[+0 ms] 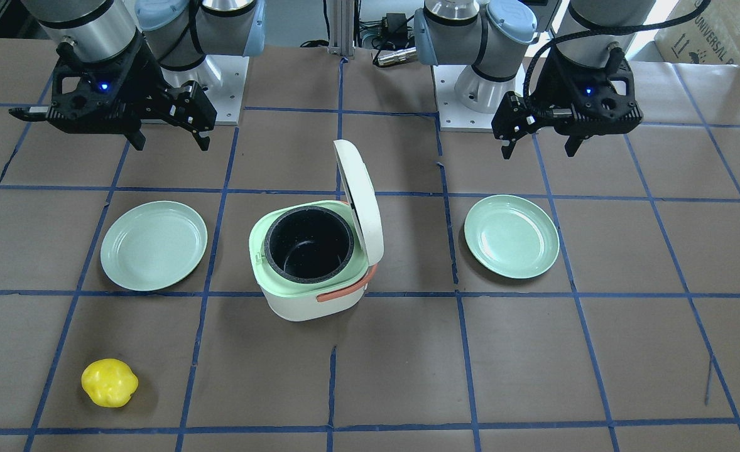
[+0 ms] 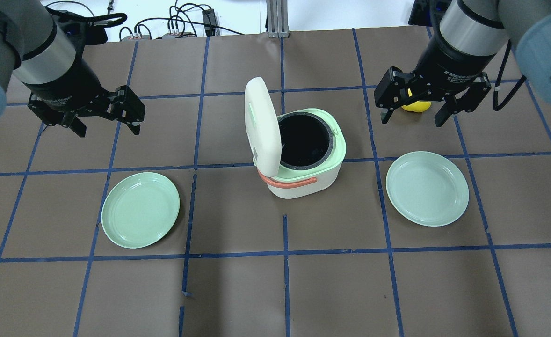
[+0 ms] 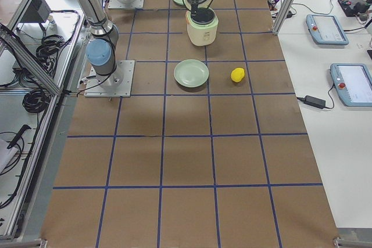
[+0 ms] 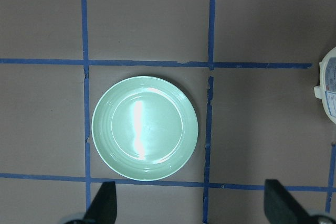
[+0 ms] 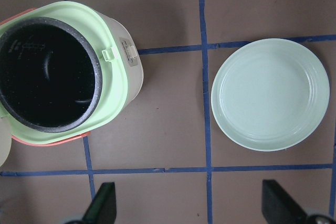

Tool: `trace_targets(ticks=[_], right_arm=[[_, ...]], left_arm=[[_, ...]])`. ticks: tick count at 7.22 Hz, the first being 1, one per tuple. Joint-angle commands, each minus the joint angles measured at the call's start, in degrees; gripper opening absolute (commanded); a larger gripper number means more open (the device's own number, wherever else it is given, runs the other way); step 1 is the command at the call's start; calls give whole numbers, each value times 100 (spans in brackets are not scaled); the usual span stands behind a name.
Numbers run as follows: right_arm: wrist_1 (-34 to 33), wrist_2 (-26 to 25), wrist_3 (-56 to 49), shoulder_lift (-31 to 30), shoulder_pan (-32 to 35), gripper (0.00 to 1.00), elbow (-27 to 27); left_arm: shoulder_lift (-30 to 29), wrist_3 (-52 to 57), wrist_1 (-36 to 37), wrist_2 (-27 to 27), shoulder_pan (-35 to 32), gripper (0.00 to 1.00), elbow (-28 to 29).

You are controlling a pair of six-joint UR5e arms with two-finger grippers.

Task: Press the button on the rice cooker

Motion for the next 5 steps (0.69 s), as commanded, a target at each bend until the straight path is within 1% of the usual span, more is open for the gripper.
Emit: trace_targets(ticks=[1,5], right_arm=[[24,-305,16,-45,-4,99,73],[-55,-317,305,-81,5,99,21]], left_arm=[[0,0,-9,0,0,100,0],[0,0,0,0,0,100,0]])
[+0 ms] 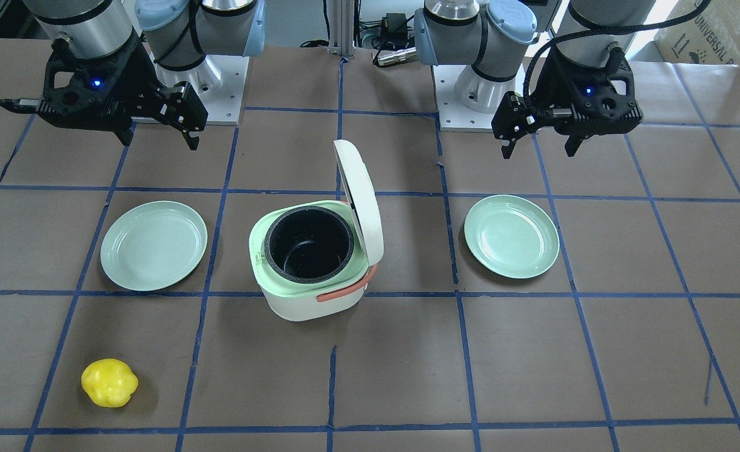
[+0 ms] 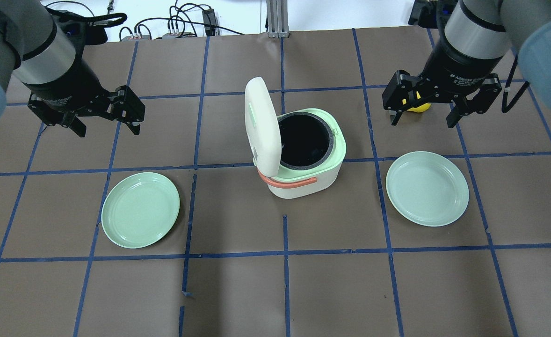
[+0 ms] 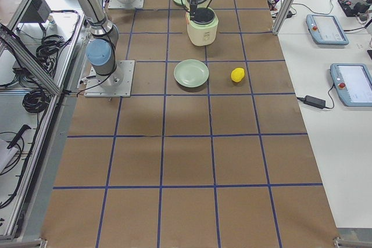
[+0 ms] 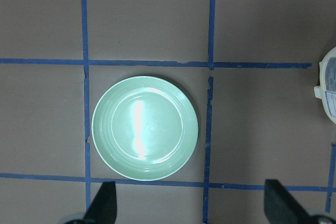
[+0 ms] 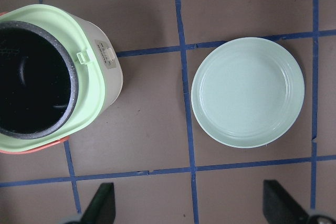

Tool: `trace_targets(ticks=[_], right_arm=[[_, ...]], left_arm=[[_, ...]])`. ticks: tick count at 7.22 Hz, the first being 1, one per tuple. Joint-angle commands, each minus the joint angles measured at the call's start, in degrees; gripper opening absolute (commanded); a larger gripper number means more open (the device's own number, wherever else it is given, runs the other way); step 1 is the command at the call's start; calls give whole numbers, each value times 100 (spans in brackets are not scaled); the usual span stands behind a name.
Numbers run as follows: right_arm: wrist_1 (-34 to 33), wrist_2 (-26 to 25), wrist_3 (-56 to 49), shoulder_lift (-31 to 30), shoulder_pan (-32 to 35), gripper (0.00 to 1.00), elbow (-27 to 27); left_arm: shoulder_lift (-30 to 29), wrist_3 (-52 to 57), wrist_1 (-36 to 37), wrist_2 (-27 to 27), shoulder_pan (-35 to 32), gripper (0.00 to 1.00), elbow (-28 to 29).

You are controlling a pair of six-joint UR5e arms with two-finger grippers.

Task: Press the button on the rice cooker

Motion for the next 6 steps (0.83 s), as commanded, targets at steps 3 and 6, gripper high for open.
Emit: trace_targets(ticks=[3,6], right_arm=[[-10,16,93,-68,4,99,19],[-10,16,84,-69,4,99,19]], left_arm=[[0,0,0,0,0,100,0],[0,0,0,0,0,100,0]])
